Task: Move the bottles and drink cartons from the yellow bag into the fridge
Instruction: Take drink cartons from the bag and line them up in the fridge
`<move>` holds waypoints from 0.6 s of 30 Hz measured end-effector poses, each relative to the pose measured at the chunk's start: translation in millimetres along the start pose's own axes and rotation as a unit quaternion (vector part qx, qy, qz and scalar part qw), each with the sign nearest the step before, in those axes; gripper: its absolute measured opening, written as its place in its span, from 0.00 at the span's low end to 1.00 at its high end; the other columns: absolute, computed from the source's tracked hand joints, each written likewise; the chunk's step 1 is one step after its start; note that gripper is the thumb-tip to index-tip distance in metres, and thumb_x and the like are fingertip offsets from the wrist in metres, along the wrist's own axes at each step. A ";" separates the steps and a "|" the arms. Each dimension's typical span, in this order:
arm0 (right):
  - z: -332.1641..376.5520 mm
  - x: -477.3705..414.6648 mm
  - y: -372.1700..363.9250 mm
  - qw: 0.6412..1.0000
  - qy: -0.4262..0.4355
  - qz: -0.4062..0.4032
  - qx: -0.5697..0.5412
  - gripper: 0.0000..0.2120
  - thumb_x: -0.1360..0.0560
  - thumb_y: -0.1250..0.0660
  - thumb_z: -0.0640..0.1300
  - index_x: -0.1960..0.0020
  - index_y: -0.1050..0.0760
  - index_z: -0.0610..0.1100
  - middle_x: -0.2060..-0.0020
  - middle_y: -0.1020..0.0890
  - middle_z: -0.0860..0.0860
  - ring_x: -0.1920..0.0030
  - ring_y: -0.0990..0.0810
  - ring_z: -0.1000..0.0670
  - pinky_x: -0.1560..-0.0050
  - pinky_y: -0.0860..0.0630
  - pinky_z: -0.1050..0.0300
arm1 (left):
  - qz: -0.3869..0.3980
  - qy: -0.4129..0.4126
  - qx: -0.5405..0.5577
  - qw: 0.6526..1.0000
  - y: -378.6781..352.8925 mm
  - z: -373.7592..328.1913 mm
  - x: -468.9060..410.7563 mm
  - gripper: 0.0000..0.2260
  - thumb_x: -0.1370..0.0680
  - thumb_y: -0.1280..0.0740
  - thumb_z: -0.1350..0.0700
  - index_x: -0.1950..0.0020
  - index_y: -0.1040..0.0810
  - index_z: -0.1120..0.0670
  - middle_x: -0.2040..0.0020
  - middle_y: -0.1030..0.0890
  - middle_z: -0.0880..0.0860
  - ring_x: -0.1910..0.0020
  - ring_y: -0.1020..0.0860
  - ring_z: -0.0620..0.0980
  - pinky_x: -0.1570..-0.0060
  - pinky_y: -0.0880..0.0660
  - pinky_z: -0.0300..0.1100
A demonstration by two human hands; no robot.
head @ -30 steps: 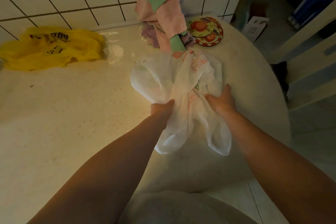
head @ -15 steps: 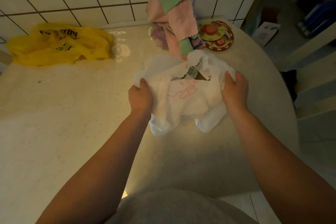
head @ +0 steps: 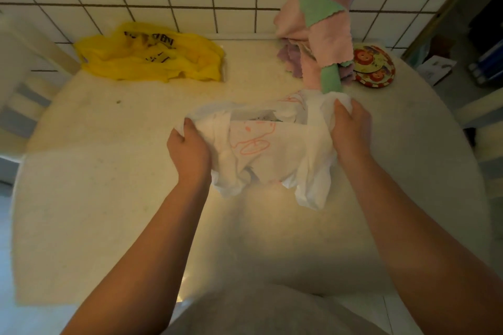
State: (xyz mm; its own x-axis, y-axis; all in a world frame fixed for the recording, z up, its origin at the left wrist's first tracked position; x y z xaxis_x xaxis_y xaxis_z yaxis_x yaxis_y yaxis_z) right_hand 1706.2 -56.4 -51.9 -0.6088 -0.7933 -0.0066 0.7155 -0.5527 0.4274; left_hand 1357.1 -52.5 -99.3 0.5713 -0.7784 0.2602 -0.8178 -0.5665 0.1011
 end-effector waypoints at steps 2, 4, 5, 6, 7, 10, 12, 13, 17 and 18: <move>10.0 25.8 -32.6 1.000 -0.008 0.017 -0.012 0.13 0.19 0.40 0.45 0.39 0.23 0.41 0.48 0.20 0.49 0.46 0.22 0.48 0.47 0.27 0.58 | -0.010 0.003 0.015 1.000 33.9 -0.9 -19.1 0.11 0.18 0.41 0.51 0.59 0.26 0.47 0.58 0.21 0.48 0.57 0.21 0.47 0.56 0.26 0.42; 19.5 53.0 -66.0 0.999 -0.012 0.030 -0.024 0.13 0.19 0.39 0.45 0.41 0.23 0.38 0.46 0.18 0.43 0.46 0.22 0.50 0.44 0.24 0.54 | -0.017 -0.001 0.018 1.000 70.4 -3.5 -40.0 0.11 0.18 0.40 0.51 0.60 0.26 0.49 0.60 0.21 0.48 0.60 0.21 0.47 0.57 0.26 0.42; 25.9 66.9 -82.4 0.999 -0.006 0.035 -0.034 0.12 0.19 0.39 0.44 0.45 0.22 0.36 0.49 0.18 0.41 0.51 0.23 0.51 0.48 0.24 0.56 | -0.018 -0.004 0.013 1.000 89.0 -4.6 -51.3 0.11 0.18 0.40 0.51 0.59 0.26 0.49 0.60 0.21 0.49 0.59 0.21 0.48 0.57 0.27 0.42; 32.4 81.5 -98.6 0.998 -0.002 0.040 -0.041 0.11 0.20 0.38 0.43 0.49 0.23 0.36 0.52 0.18 0.39 0.55 0.25 0.52 0.53 0.25 0.59 | -0.020 -0.005 0.008 1.000 108.2 -5.9 -62.1 0.10 0.18 0.40 0.51 0.59 0.25 0.50 0.59 0.20 0.49 0.59 0.21 0.48 0.57 0.26 0.42; 38.8 96.0 -114.0 0.998 0.000 0.045 -0.043 0.10 0.20 0.38 0.42 0.52 0.23 0.37 0.56 0.19 0.40 0.57 0.26 0.52 0.59 0.27 0.64 | -0.023 -0.007 0.002 1.000 127.4 -7.0 -72.4 0.10 0.19 0.40 0.51 0.58 0.24 0.49 0.59 0.20 0.49 0.58 0.21 0.48 0.57 0.26 0.42; 56.6 135.5 -160.4 0.997 -0.002 0.055 -0.054 0.06 0.20 0.38 0.42 0.53 0.24 0.43 0.60 0.21 0.48 0.62 0.26 0.54 0.65 0.32 0.72 | -0.033 -0.025 -0.007 0.999 183.8 -12.5 -102.7 0.11 0.19 0.40 0.52 0.60 0.23 0.49 0.61 0.19 0.48 0.58 0.20 0.49 0.56 0.25 0.43; 67.2 159.2 -189.2 0.996 -0.004 0.063 -0.063 0.06 0.20 0.38 0.41 0.53 0.24 0.44 0.63 0.22 0.52 0.65 0.27 0.60 0.67 0.32 0.73 | -0.038 -0.036 -0.010 0.999 217.4 -15.2 -119.7 0.12 0.20 0.40 0.52 0.62 0.23 0.49 0.63 0.20 0.47 0.59 0.21 0.49 0.55 0.25 0.45; 71.4 169.6 -202.7 0.995 -0.004 0.068 -0.067 0.07 0.20 0.38 0.41 0.54 0.24 0.44 0.63 0.23 0.53 0.67 0.27 0.62 0.68 0.32 0.73 | -0.040 -0.038 -0.013 0.998 232.4 -15.9 -127.0 0.12 0.20 0.40 0.52 0.63 0.24 0.49 0.64 0.22 0.47 0.60 0.22 0.48 0.56 0.25 0.44; 81.3 205.1 -247.7 0.993 -0.008 0.097 -0.065 0.09 0.20 0.38 0.42 0.54 0.23 0.39 0.62 0.22 0.49 0.64 0.27 0.55 0.66 0.31 0.67 | -0.056 -0.047 -0.044 0.996 285.0 -16.2 -148.7 0.12 0.21 0.41 0.50 0.62 0.27 0.52 0.65 0.26 0.50 0.65 0.27 0.46 0.62 0.28 0.44; 83.8 212.2 -256.3 0.993 -0.003 0.105 -0.062 0.10 0.20 0.38 0.42 0.54 0.23 0.36 0.62 0.22 0.47 0.63 0.28 0.54 0.66 0.31 0.64 | -0.059 -0.050 -0.050 0.996 295.0 -15.6 -153.2 0.12 0.21 0.41 0.50 0.61 0.27 0.52 0.65 0.27 0.50 0.65 0.28 0.46 0.63 0.29 0.45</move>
State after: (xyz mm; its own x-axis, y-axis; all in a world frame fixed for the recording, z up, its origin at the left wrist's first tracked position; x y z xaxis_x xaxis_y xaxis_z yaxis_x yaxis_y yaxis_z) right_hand 1365.0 -61.7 -87.0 -0.4435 -0.8930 0.0768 0.8634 -0.4027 0.3038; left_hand 1027.3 -96.1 -94.3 0.6631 -0.7346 0.1439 -0.7451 -0.6293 0.2210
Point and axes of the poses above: each hand's wrist, its own x-axis away from the middle knuckle, its own y-axis out of the back of the hand, z = x × y, the point moved 9 cm from there along -x, towards the middle knuckle
